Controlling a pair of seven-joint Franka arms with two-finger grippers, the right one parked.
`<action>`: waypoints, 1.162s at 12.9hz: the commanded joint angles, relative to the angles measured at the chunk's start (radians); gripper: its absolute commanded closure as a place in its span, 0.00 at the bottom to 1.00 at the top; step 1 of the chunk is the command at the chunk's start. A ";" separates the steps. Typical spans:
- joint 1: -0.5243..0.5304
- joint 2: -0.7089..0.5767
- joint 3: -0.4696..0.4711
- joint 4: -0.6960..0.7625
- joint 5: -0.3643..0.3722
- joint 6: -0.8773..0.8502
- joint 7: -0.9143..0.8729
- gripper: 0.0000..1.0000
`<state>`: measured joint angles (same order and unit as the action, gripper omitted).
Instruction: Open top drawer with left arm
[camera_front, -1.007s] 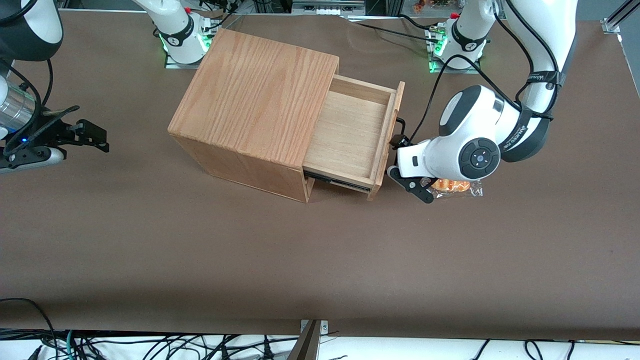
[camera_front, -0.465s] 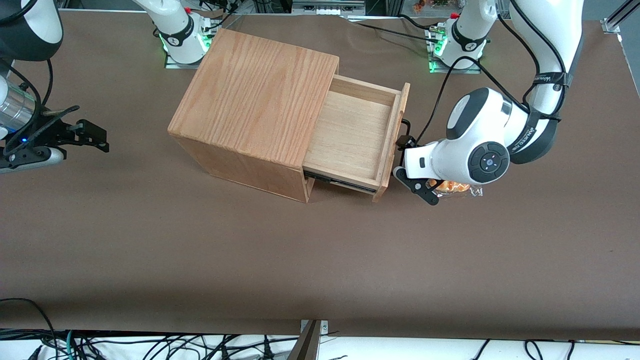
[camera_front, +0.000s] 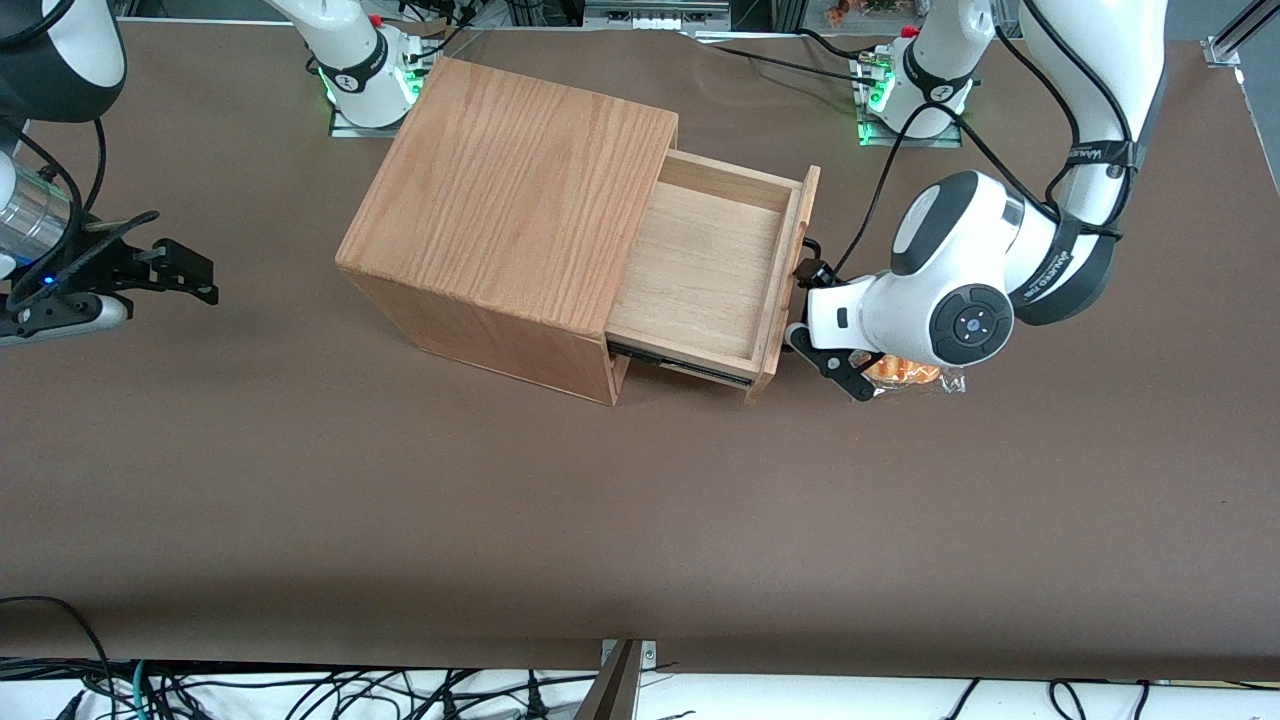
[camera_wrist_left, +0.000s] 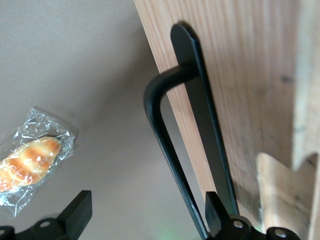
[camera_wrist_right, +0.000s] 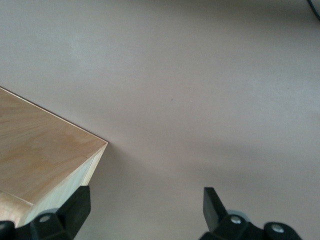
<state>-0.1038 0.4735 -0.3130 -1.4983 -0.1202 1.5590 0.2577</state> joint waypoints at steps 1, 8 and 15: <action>0.006 -0.070 -0.004 -0.002 -0.016 -0.062 0.008 0.00; 0.064 -0.156 0.055 0.076 -0.001 -0.223 -0.026 0.00; 0.219 -0.239 0.072 0.052 0.116 -0.173 -0.044 0.00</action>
<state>0.1146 0.2717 -0.2457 -1.4221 -0.0398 1.3543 0.2356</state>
